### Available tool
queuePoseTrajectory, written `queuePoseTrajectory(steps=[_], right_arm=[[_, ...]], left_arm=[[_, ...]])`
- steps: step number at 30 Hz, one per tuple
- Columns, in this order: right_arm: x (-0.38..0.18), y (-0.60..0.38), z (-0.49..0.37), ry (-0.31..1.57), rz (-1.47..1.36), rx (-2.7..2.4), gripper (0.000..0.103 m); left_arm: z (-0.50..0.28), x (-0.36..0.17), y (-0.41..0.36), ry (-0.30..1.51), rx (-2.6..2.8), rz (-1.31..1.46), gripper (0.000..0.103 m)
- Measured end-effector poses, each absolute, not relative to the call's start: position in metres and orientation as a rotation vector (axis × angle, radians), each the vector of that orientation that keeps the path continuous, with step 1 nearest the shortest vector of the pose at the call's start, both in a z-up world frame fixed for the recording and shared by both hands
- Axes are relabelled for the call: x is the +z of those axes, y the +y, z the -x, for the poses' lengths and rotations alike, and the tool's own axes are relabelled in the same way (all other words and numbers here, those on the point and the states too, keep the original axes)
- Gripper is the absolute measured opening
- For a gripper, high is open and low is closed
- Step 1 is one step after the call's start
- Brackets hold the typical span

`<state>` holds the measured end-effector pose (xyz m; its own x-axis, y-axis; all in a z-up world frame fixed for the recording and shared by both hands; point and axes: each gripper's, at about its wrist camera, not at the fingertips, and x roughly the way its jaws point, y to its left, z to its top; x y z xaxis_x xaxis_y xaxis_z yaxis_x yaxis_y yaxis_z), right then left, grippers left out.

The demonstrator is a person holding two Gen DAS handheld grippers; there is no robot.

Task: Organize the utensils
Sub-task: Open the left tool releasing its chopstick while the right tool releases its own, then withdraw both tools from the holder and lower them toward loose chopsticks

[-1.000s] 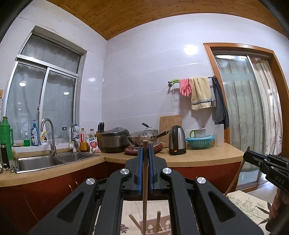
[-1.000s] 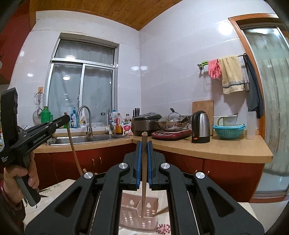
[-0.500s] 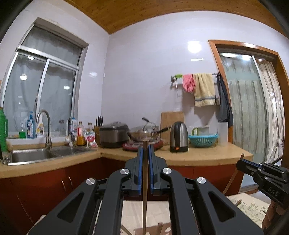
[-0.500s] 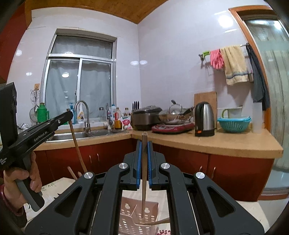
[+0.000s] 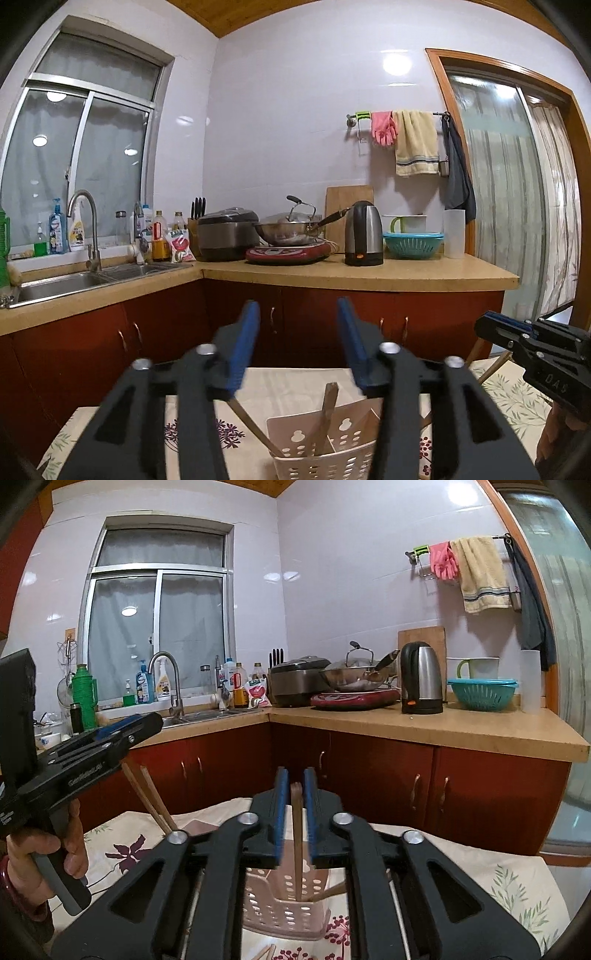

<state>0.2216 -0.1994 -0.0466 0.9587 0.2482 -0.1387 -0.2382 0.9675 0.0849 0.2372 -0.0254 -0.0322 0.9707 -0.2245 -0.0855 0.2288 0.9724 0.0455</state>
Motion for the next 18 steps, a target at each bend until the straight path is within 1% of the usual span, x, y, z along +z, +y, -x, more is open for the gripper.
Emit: queuePoseTrajectory(steps=[1, 2, 3, 4, 5, 6, 7, 9, 13, 18], right_arm=[[-0.045, -0.2, -0.218, 0.141, -0.068, 0.241, 0.028], [-0.043, -0.2, -0.215, 0.134, -0.066, 0.236, 0.029], [-0.041, -0.2, -0.212, 0.13, -0.062, 0.232, 0.03], [-0.039, -0.2, -0.207, 0.123, -0.055, 0.228, 0.033], [-0.037, -0.2, -0.202, 0.118, -0.05, 0.223, 0.034], [-0.036, -0.201, -0.198, 0.114, -0.046, 0.219, 0.036], [-0.034, -0.201, -0.19, 0.111, -0.042, 0.214, 0.036], [-0.034, -0.203, -0.181, 0.112, -0.045, 0.21, 0.036], [-0.04, -0.205, -0.156, 0.131, -0.045, 0.197, 0.036], [-0.062, -0.209, -0.127, 0.177, -0.045, 0.177, 0.036]], left_arm=[[-0.235, -0.031, -0.025, 0.08, -0.228, -0.057, 0.053], [-0.234, -0.031, -0.025, 0.081, -0.226, -0.057, 0.056], [-0.232, -0.03, -0.024, 0.081, -0.222, -0.057, 0.061], [-0.228, -0.03, -0.022, 0.083, -0.221, -0.056, 0.064], [-0.225, -0.029, -0.021, 0.087, -0.221, -0.054, 0.065], [-0.223, -0.029, -0.02, 0.091, -0.219, -0.052, 0.068], [-0.219, -0.029, -0.018, 0.092, -0.216, -0.051, 0.072], [-0.21, -0.03, -0.015, 0.098, -0.208, -0.049, 0.075], [-0.192, -0.037, -0.011, 0.123, -0.192, -0.056, 0.077], [-0.168, -0.055, -0.008, 0.175, -0.167, -0.069, 0.077]])
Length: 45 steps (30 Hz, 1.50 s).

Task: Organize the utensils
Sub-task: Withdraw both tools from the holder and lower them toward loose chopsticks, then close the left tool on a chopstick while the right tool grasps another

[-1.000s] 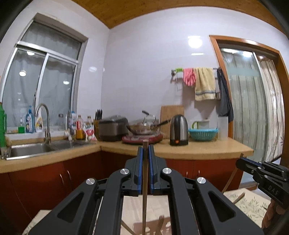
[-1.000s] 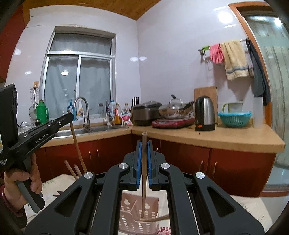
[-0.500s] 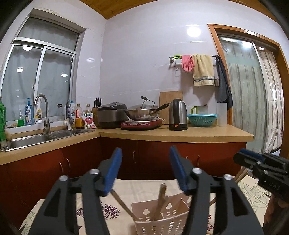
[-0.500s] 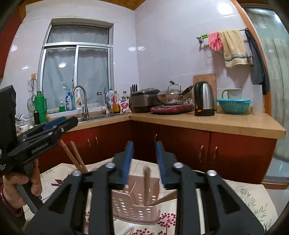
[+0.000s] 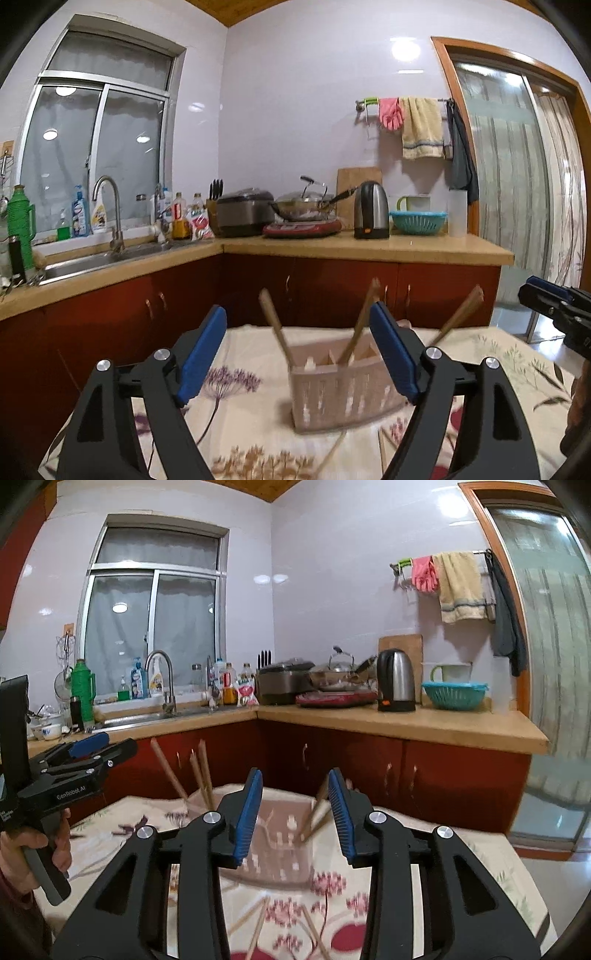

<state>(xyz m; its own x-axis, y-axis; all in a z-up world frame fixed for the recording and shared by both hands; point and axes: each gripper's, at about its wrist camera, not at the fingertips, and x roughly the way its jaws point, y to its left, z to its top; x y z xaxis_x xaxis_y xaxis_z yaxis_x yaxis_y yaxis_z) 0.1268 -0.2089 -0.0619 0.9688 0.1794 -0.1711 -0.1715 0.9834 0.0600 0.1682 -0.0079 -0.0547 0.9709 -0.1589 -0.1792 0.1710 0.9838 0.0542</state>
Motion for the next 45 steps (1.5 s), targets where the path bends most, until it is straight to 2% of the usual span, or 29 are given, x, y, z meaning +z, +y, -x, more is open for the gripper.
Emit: queuePoseTrajectory(steps=[15, 33, 37, 39, 45], right_arm=[[-0.16, -0.216, -0.069, 0.389, -0.029, 0.114, 0.036], [-0.238, -0.255, -0.081, 0.623, -0.038, -0.033, 0.036], [-0.243, -0.252, -0.084, 0.664, -0.019, -0.012, 0.019], [-0.246, -0.247, -0.082, 0.677, -0.014, 0.006, 0.015], [-0.244, -0.233, -0.076, 0.674, 0.015, 0.039, 0.015]], left_arm=[[-0.118, -0.131, 0.018, 0.393, -0.073, -0.086, 0.077], [-0.131, -0.194, 0.058, 0.603, 0.01, -0.09, 0.077], [-0.135, -0.203, 0.061, 0.632, 0.005, -0.104, 0.077], [-0.136, -0.207, 0.062, 0.645, 0.002, -0.111, 0.077], [-0.137, -0.216, 0.067, 0.681, -0.017, -0.127, 0.077]])
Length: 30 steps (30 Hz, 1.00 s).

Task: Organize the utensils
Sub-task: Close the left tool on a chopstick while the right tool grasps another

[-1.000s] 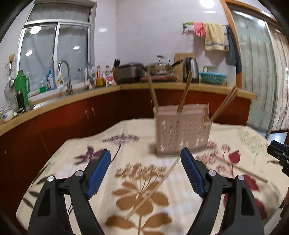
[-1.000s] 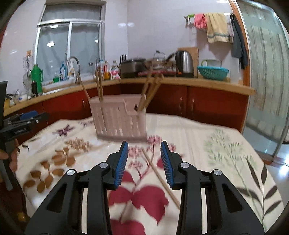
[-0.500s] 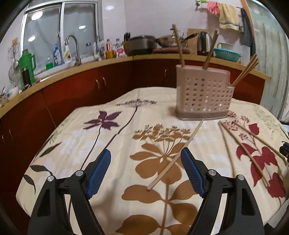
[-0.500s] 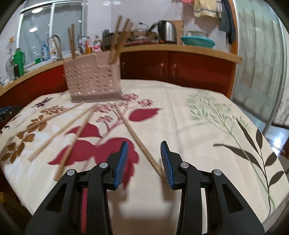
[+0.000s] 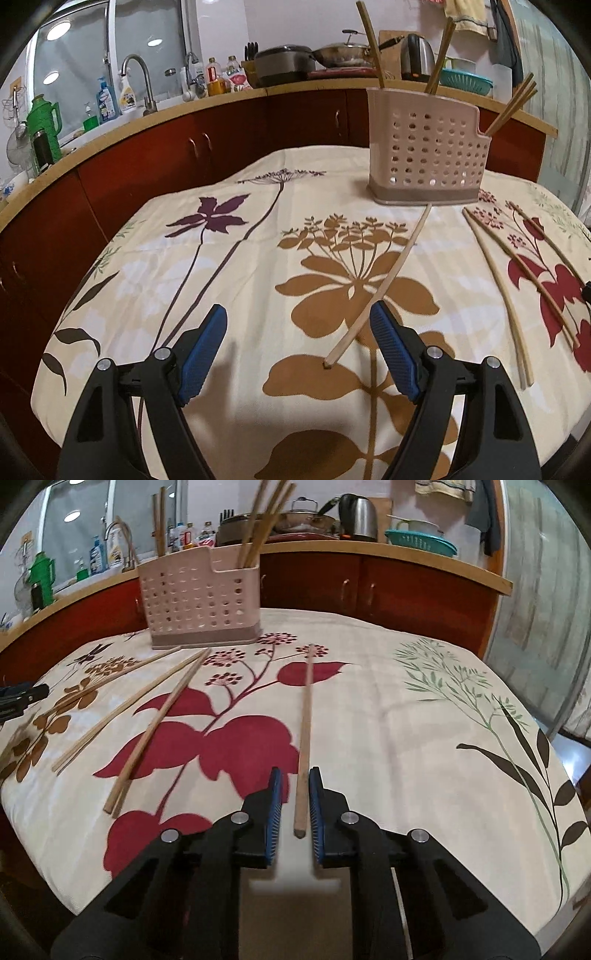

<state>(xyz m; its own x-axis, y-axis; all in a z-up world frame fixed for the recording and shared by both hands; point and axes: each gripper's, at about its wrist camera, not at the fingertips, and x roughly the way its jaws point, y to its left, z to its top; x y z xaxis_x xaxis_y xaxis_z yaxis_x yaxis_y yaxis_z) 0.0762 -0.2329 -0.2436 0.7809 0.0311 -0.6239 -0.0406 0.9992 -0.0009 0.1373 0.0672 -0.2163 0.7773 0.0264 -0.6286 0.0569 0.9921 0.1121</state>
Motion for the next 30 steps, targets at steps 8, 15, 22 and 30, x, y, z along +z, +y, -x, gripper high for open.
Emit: queuePoseTrajectory(steps=[8, 15, 22, 30], right_arm=[[-0.243, -0.232, -0.076, 0.667, 0.002, 0.037, 0.016], [-0.244, -0.232, -0.075, 0.662, -0.002, 0.035, 0.017], [-0.244, -0.233, -0.075, 0.656, -0.009, 0.039, 0.017], [-0.245, -0.233, -0.073, 0.649, -0.019, 0.038, 0.017]], left_arm=[[-0.143, -0.23, 0.064, 0.752, -0.093, -0.146, 0.068], [-0.144, -0.233, 0.058, 0.794, -0.17, -0.123, 0.033], [-0.13, -0.231, 0.042, 0.78, -0.198, -0.169, 0.017], [-0.129, -0.235, 0.044, 0.786, -0.183, -0.16, 0.015]])
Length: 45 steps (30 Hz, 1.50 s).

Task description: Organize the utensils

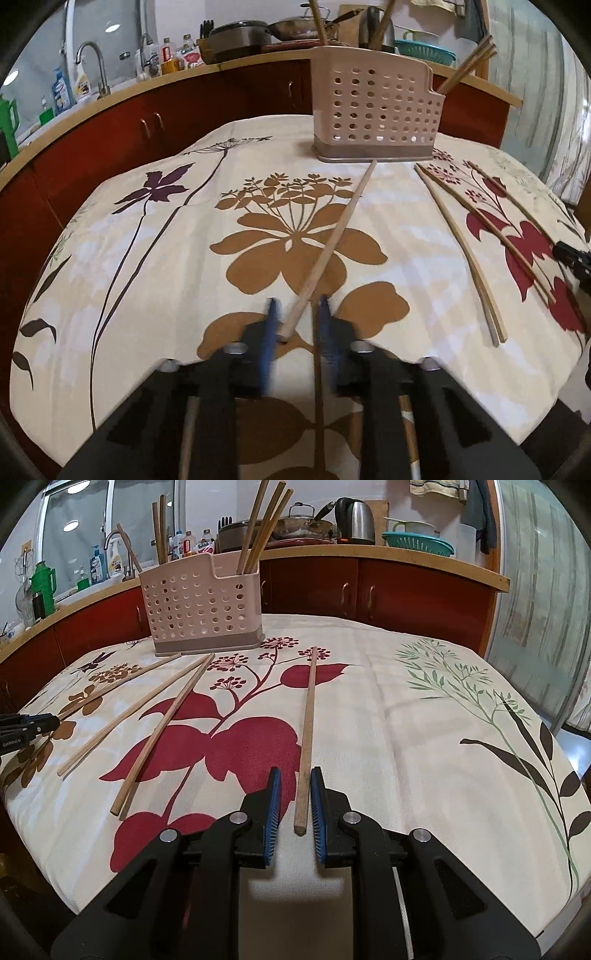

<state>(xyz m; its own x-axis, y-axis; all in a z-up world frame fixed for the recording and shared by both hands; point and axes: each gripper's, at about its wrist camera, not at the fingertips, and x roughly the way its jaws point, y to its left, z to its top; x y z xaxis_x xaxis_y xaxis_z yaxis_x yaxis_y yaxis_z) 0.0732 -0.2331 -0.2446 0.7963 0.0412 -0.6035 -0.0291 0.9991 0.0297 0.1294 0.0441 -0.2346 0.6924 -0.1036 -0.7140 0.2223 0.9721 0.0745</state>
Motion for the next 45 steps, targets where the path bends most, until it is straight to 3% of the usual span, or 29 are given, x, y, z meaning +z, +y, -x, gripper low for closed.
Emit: queuePoseTrajectory(steps=[8, 10, 13, 45], right_arm=[[-0.244, -0.236, -0.072, 0.649, -0.041, 0.043, 0.015], [-0.243, -0.235, -0.072, 0.65, -0.039, 0.046, 0.008], [-0.241, -0.233, -0.07, 0.644, -0.035, 0.053, 0.007], [-0.16, -0.231, -0.043, 0.447, -0.05, 0.056, 0.007]], left_arm=[[-0.116, -0.222, 0.04, 0.713, -0.169, -0.185, 0.014], [-0.111, -0.215, 0.04, 0.686, -0.166, -0.186, 0.013], [-0.103, -0.204, 0.039, 0.642, -0.159, -0.188, 0.013], [-0.066, -0.115, 0.025, 0.37, -0.16, -0.158, 0.007]])
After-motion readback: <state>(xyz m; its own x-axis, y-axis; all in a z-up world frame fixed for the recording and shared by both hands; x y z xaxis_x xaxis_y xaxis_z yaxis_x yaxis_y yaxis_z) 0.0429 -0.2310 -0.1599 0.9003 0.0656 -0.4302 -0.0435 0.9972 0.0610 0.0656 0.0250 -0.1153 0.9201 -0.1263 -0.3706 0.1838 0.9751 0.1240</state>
